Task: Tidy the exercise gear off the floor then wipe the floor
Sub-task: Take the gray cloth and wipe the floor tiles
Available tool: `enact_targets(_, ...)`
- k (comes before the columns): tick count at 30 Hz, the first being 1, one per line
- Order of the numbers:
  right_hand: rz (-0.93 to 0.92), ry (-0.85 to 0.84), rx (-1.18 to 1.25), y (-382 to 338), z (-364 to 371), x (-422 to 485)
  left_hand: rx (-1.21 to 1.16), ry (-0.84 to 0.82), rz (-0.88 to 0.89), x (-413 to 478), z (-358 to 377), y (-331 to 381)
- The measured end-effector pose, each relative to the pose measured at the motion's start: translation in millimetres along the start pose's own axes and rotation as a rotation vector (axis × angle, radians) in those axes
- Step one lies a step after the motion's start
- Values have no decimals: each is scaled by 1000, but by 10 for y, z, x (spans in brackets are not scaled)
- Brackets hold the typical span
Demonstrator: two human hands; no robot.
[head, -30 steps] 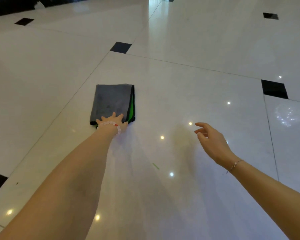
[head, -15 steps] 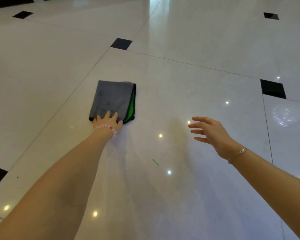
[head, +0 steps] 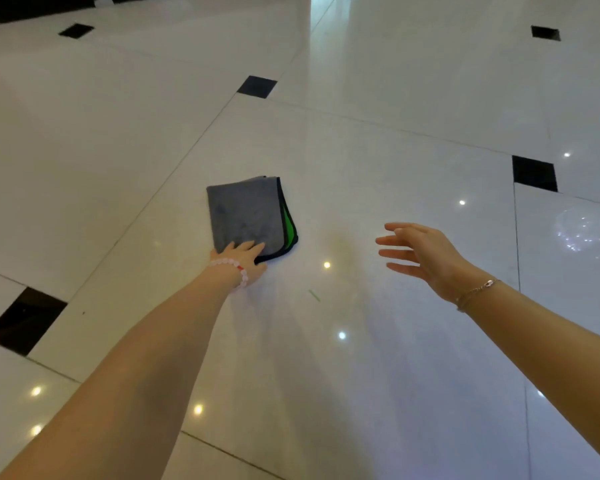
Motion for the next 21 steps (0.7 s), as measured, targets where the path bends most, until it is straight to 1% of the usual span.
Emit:
enact_targets(3,-5,-7,5,-86,44,80,-57,-21,-46,73,123,-43)
enact_targets(5,-18,9,39,-150,62,254,-63,15,-36,254,62,-75)
enact_targets(8,-14,15,105,-204,111,584,-64,77,-13,646,-285,-156)
enact_targets(12,17,23,155,-264,186,954,-91,67,-9,1056,-803,-470)
enact_targets(16,32,43,164,-341,188,1243,-58,99,-81,1327,-1045,-878)
enact_targets(17,31,53,171,-365,187,1303,-84,92,-68,1376,-1084,-923)
enact_targets(19,35,62,174,-400,187,1408,-126,58,21,1433,-1150,-969)
enact_targets(21,40,57,160,-423,229,1477,-37,81,102,1434,-1186,-1066)
Point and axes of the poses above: each hand's wrist, its own x-axis towards the middle knuckle, its own z-axis out of the palm, y = z × x, the point moved 1 cm from there along x, towards the middle knuckle, and after that the axes turned 14 degrees about -y, right-handed, at the moved point
